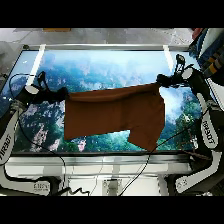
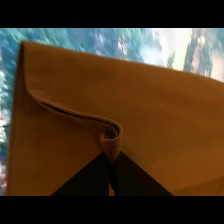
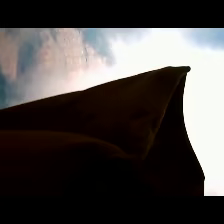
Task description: Fold the clothes and pants, and hang the long-sleeved shirts on hangers.
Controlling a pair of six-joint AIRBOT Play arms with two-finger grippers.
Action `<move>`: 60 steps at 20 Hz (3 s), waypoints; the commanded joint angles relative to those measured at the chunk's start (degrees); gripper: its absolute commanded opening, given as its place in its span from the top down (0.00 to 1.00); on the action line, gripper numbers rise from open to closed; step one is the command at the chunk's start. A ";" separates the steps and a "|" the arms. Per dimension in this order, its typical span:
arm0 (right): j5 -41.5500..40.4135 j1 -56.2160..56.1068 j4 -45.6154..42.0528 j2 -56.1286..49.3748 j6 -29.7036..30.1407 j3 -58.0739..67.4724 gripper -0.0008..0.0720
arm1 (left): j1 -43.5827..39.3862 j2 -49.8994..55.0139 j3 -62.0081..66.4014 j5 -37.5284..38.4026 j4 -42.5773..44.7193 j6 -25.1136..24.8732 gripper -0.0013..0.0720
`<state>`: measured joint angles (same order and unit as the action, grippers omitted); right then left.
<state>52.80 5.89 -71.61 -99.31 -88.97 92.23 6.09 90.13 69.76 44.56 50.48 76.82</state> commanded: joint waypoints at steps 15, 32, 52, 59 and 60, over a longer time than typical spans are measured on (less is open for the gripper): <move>29.42 3.52 -20.70 3.08 6.19 2.03 0.96 | 7.80 -10.21 0.04 16.55 8.13 0.24 0.61; 26.25 17.20 9.29 19.98 20.33 -52.06 0.41 | 19.82 -36.20 -19.82 22.38 10.34 -11.67 0.06; 10.88 17.20 31.26 20.11 37.48 -60.24 0.97 | 19.87 -30.16 -34.47 22.25 9.84 -11.74 0.07; 12.41 17.20 31.32 20.11 37.48 -60.24 0.97 | 19.71 -25.66 -42.73 15.12 -5.53 -19.30 0.15; 12.59 17.20 31.32 20.11 37.48 -60.24 0.97 | 19.47 -24.37 -42.80 14.67 -7.91 -20.37 0.15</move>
<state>63.96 23.05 -40.86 -79.24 -51.59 31.94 25.80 63.11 28.88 61.45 50.72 60.69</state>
